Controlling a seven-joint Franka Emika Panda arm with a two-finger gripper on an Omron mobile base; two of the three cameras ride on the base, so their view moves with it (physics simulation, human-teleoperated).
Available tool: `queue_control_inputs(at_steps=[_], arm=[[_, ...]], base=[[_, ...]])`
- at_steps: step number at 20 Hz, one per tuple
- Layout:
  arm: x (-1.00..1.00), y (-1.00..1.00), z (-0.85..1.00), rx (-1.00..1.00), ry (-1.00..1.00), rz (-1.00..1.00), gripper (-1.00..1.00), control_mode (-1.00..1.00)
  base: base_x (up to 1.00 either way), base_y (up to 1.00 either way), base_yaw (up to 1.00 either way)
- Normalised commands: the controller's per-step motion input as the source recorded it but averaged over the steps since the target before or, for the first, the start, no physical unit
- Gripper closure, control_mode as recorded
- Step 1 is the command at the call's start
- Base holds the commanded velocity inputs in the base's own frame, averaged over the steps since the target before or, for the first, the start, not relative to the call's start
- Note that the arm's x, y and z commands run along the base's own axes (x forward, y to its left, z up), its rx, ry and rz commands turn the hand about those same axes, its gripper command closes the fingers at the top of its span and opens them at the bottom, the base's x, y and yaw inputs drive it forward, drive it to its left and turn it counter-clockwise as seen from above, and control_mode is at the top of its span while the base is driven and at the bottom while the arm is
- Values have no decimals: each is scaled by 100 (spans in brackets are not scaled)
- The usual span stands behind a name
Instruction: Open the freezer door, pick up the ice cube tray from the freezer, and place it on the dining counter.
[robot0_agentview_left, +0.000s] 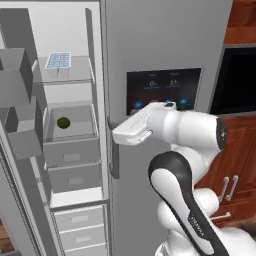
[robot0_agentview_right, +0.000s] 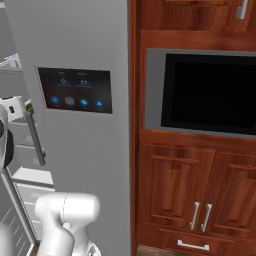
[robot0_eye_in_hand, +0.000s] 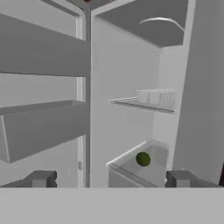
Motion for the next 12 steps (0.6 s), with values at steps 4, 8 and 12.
queue_control_inputs(at_steps=[4,8,12], arm=[[0,-100,5,0,20,-58,-100,-100],[0,-100,22,3,28,-56,-100,-100],[0,-98,39,6,28,-37,-100,-100]], base=[[0,0,0],[0,0,0],[0,0,0]])
